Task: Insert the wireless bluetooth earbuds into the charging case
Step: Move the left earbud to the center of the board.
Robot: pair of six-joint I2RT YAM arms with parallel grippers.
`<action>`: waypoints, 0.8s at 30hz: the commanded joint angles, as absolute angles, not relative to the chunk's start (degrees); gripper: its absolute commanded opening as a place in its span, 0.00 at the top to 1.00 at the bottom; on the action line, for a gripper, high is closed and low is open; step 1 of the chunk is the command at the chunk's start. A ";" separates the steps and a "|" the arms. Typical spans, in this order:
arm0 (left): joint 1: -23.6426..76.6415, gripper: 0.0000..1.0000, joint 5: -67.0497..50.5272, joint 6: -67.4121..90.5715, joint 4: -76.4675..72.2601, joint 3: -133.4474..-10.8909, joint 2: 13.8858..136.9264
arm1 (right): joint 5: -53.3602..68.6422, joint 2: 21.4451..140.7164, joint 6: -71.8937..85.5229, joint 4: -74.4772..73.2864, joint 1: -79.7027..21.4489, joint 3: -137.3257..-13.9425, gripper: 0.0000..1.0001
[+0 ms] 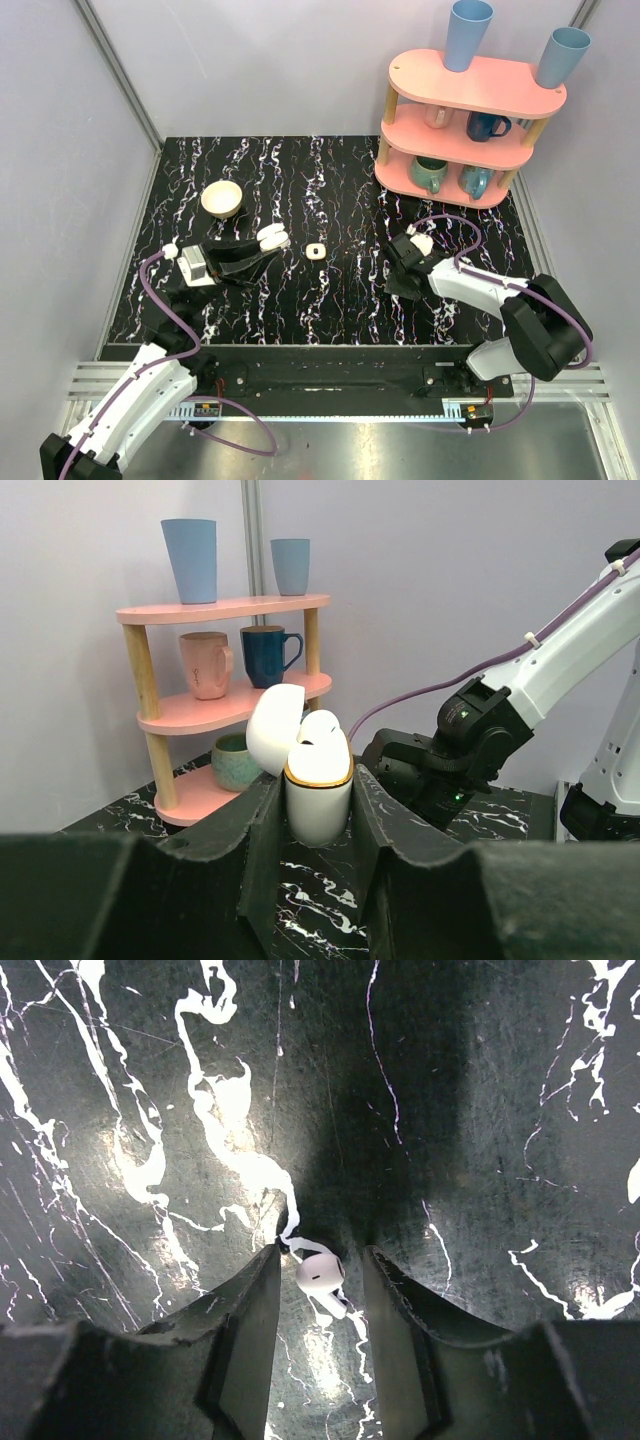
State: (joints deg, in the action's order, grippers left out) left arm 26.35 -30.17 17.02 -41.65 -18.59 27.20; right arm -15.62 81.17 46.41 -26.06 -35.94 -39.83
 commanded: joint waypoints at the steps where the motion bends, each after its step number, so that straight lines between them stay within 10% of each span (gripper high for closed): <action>1: 26.63 1.00 -29.79 17.58 -44.12 -19.25 27.69 | -16.96 82.09 47.37 -24.70 -35.68 -40.17 0.55; 24: 26.63 1.00 -29.97 18.11 -44.91 -18.90 28.30 | -16.61 82.18 44.47 -26.98 -35.77 -41.31 0.60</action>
State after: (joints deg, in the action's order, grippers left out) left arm 26.35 -30.17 17.41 -41.74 -18.59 28.23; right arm -15.73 81.47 45.30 -25.34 -35.94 -39.90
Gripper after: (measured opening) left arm 0.329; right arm 0.404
